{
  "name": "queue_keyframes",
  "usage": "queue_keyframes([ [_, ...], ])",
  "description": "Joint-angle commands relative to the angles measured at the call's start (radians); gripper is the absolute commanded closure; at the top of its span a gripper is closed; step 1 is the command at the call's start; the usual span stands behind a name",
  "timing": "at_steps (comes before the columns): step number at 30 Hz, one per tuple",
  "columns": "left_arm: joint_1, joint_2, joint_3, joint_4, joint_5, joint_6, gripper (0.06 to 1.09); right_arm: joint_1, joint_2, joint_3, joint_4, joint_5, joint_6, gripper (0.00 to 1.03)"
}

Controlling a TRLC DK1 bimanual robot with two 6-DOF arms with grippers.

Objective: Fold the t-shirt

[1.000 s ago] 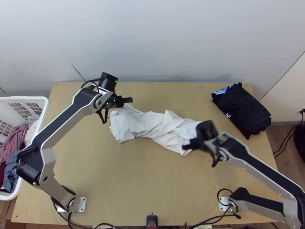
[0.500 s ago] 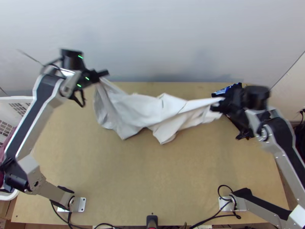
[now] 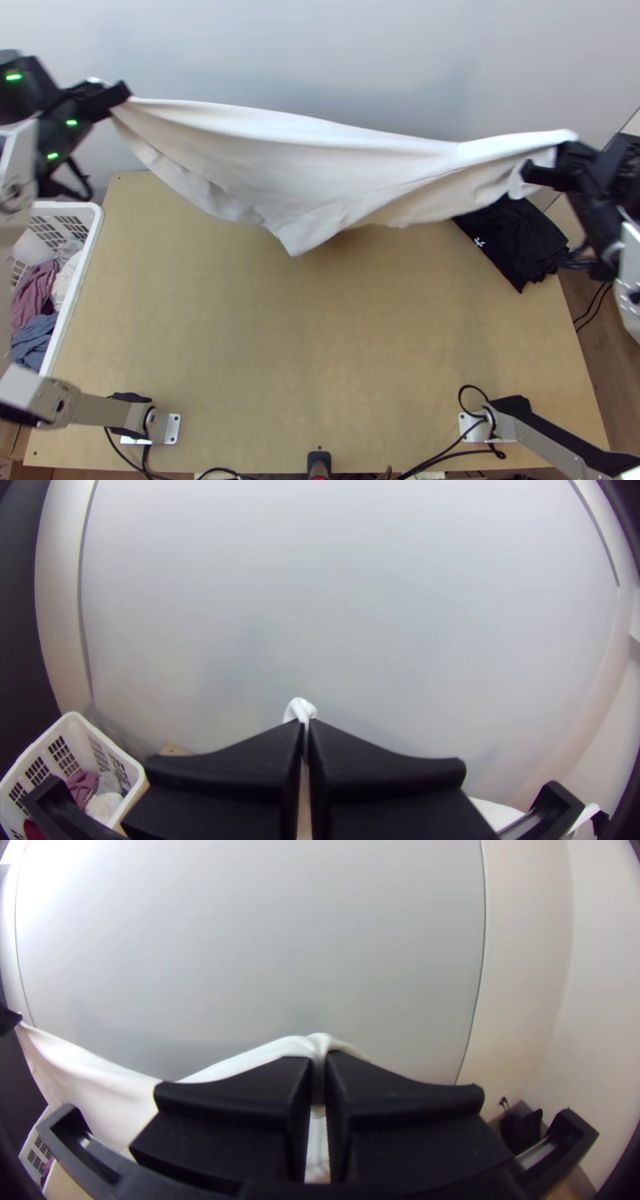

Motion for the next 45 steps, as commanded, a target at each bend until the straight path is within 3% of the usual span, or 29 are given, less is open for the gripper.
queue_keyframes([
  [1, 0.006, -0.137, 0.0, -0.006, -0.003, 0.034, 1.05, 0.009, -0.1, 0.051, -0.038, 0.048, -0.058, 1.0],
  [9, -0.108, -0.293, -0.166, -0.115, 0.042, 0.033, 1.05, 0.121, -0.255, -0.023, -0.256, 0.045, -0.067, 1.0],
  [14, -0.148, -0.319, -0.333, -0.092, 0.052, 0.027, 1.05, 0.188, -0.306, -0.1, -0.391, 0.044, 0.002, 1.0],
  [22, -0.122, -0.166, -0.54, 0.143, 0.052, 0.01, 1.04, 0.226, -0.381, -0.423, -0.397, -0.029, 0.083, 1.0],
  [28, -0.157, 0.012, -0.652, 0.309, 0.078, 0.007, 1.04, 0.225, -0.408, -0.696, -0.284, -0.076, 0.118, 1.0],
  [33, -0.197, 0.17, -0.659, 0.425, 0.077, 0.011, 1.03, 0.196, -0.39, -0.81, -0.195, -0.085, 0.127, 1.0],
  [34, -0.2, 0.199, -0.651, 0.457, 0.078, 0.01, 0.98, 0.176, -0.385, -0.818, -0.184, -0.088, 0.127, 1.0],
  [36, -0.209, 0.271, -0.602, 0.463, 0.078, 0.01, 0.76, 0.134, -0.378, -0.828, -0.161, -0.104, 0.127, 1.0],
  [38, -0.215, 0.342, -0.527, 0.425, 0.08, 0.008, 0.36, 0.098, -0.367, -0.833, -0.145, -0.119, 0.127, 1.0],
  [39, -0.217, 0.379, -0.474, 0.364, 0.083, -0.003, 0.21, 0.085, -0.362, -0.831, -0.139, -0.121, 0.127, 1.0],
  [41, -0.217, 0.437, -0.366, 0.235, 0.106, -0.027, 0.1, 0.073, -0.355, -0.83, -0.122, -0.121, 0.141, 1.0],
  [43, -0.227, 0.452, -0.316, 0.138, 0.117, -0.03, 0.1, 0.07, -0.342, -0.827, -0.113, -0.121, 0.147, 1.0],
  [45, -0.237, 0.411, -0.35, 0.135, 0.117, -0.024, 0.1, 0.062, -0.324, -0.814, -0.101, -0.121, 0.161, 1.0],
])
